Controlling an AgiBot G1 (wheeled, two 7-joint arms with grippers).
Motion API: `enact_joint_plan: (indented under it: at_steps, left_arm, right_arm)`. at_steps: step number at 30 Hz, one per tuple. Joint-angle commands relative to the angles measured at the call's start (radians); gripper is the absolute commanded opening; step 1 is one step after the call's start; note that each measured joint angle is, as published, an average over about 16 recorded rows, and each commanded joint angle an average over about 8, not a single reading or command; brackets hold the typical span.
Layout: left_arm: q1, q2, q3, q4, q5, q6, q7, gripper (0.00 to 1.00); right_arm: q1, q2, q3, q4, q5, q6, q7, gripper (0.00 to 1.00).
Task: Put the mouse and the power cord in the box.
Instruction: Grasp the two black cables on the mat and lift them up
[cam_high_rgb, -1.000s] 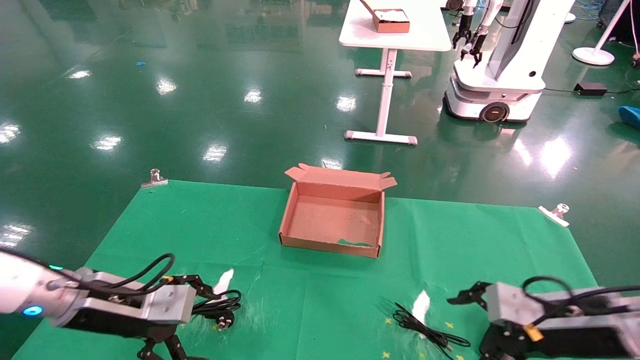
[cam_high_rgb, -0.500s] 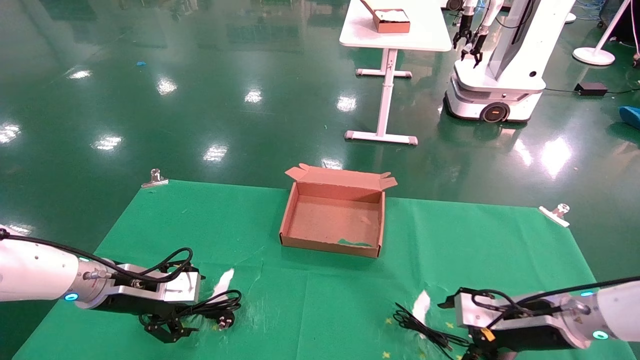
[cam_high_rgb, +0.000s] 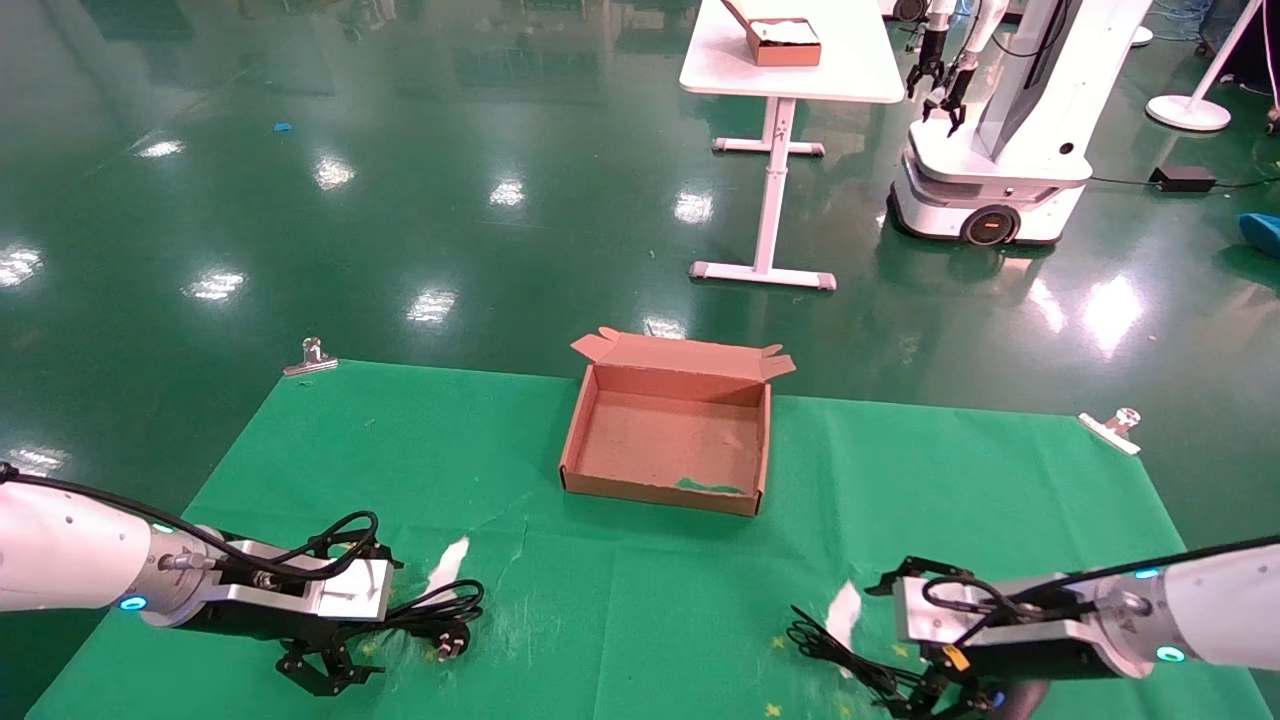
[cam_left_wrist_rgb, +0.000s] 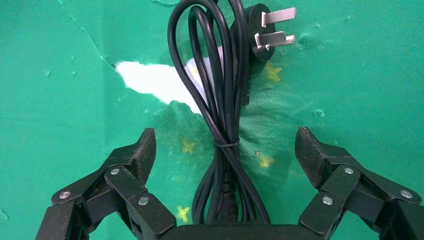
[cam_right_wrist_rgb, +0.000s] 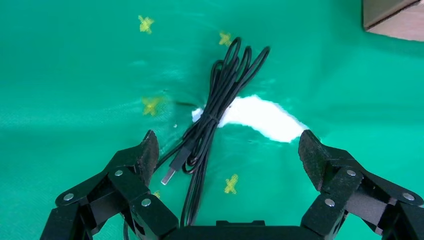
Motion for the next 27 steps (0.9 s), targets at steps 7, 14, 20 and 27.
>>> enact_joint_plan:
  at_steps: [7, 14, 20, 27]
  left_arm:
    - [-0.003, 0.002, 0.001, 0.007, 0.001, 0.0, 0.008, 0.0]
    - [0.0, 0.0, 0.0, 0.001, -0.001, 0.001, 0.004, 0.0]
    - [0.001, -0.001, -0.001, -0.002, -0.002, 0.001, 0.001, 0.0]
    - [0.002, -0.001, -0.001, -0.004, -0.003, 0.002, 0.0, 0.0]
  right_arm:
    - [0.004, -0.002, 0.0, -0.007, -0.001, 0.004, -0.009, 0.0]
    - [0.001, 0.0, 0.0, 0.0, 0.001, 0.001, -0.005, 0.0]
    - [-0.001, 0.001, 0.001, 0.003, 0.002, -0.001, -0.003, 0.0]
    - [-0.002, 0.002, 0.001, 0.005, 0.003, -0.002, -0.001, 0.0]
